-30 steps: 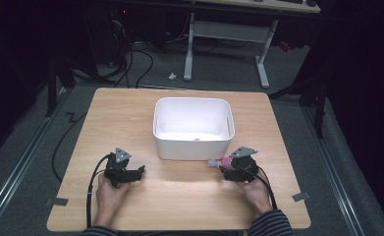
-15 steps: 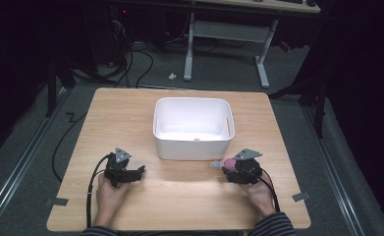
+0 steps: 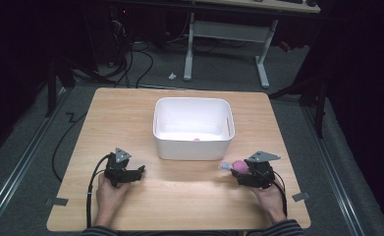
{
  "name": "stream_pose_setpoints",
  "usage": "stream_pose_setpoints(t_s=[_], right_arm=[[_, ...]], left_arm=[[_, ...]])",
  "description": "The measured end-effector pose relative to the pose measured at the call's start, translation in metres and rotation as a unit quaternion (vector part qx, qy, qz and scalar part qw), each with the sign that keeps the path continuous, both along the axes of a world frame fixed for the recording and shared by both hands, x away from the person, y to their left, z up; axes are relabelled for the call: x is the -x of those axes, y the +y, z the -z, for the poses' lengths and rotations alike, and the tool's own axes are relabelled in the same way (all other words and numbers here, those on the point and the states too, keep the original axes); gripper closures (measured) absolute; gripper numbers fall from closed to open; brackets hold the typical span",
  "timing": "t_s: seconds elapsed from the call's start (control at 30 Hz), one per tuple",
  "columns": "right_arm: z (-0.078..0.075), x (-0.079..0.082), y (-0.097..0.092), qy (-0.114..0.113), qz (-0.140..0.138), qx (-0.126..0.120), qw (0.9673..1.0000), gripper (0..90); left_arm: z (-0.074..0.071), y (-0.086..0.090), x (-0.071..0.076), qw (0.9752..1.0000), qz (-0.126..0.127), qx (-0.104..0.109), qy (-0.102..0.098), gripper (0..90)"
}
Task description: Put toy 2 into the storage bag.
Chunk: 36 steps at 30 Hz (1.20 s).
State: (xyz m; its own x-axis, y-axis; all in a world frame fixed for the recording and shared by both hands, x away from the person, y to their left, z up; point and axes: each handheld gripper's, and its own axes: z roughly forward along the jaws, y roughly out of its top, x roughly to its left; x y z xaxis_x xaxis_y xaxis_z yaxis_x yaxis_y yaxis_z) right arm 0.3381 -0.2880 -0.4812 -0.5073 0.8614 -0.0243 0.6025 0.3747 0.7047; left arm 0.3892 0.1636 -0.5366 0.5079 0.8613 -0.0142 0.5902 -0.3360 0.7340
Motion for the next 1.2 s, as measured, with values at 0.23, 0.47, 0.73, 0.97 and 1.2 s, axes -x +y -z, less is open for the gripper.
stream_pose_setpoints(t_s=[0.23, 0.47, 0.73, 0.97, 1.2], right_arm=[[-0.01, 0.007, -0.013, -0.007, 0.014, -0.013, 0.9998, 33.8], [-0.024, 0.011, -0.019, -0.021, 0.012, -0.029, 0.9993, 33.8], [-0.04, 0.013, -0.021, -0.027, 0.008, -0.043, 0.9987, 33.8], [-0.052, 0.01, -0.02, -0.026, 0.001, -0.048, 0.9985, 33.8], [-0.069, 0.006, -0.018, -0.031, -0.007, -0.046, 0.9984, 33.8]], left_arm=[[0.0, 0.0, 0.0, 1.0, 0.0, -0.001, 0.0, 19.7], [0.0, 0.0, 0.0, 1.0, 0.0, 0.0, 0.0, 19.7], [0.0, 0.0, 0.0, 1.0, 0.001, -0.002, 0.0, 19.7], [0.0, 0.001, 0.0, 1.0, 0.001, 0.0, 0.001, 20.7], [0.0, 0.001, 0.0, 1.0, 0.0, 0.0, 0.001, 20.8]])
